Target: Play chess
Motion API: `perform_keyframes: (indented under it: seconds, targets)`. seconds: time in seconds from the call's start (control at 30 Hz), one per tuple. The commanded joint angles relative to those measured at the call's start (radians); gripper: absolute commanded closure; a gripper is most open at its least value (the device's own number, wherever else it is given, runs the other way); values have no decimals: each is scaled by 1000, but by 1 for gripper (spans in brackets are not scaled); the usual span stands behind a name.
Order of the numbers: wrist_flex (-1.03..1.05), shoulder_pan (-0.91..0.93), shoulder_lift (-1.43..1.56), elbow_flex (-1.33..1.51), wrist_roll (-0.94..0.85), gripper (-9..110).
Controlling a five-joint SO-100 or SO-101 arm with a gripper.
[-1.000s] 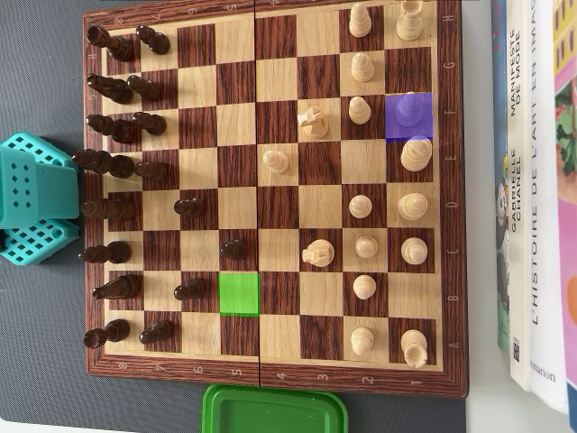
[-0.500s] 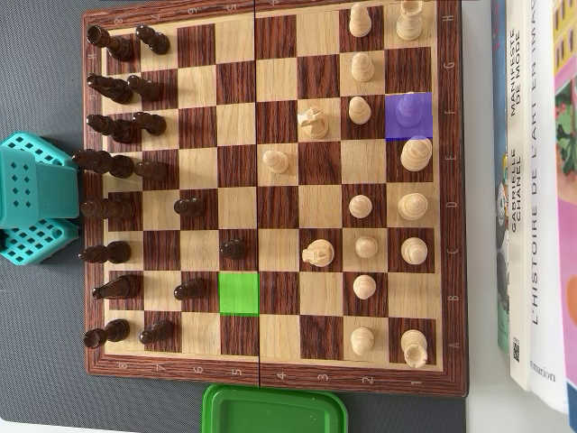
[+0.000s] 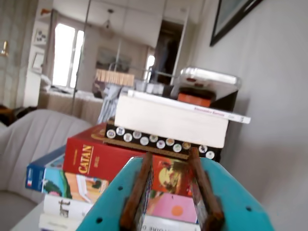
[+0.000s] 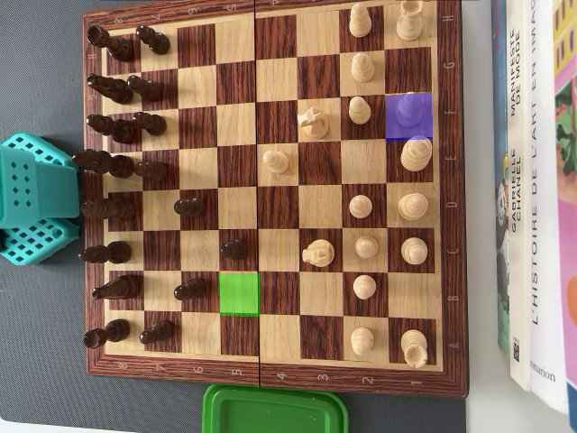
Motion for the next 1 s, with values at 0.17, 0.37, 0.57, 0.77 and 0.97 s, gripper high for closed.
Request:
perform_keyframes:
  seconds: [0.17,0.37,0.57,0.77,0.97]
  targets:
    - [230,-83,-279,-192,-61,89]
    - [371,-140,-468,-245,-51,89]
    - [466,-152,-655,-314,15,89]
    - [494,-144,-770,-364,91,89]
    - [494,-143,-825,-353,249,89]
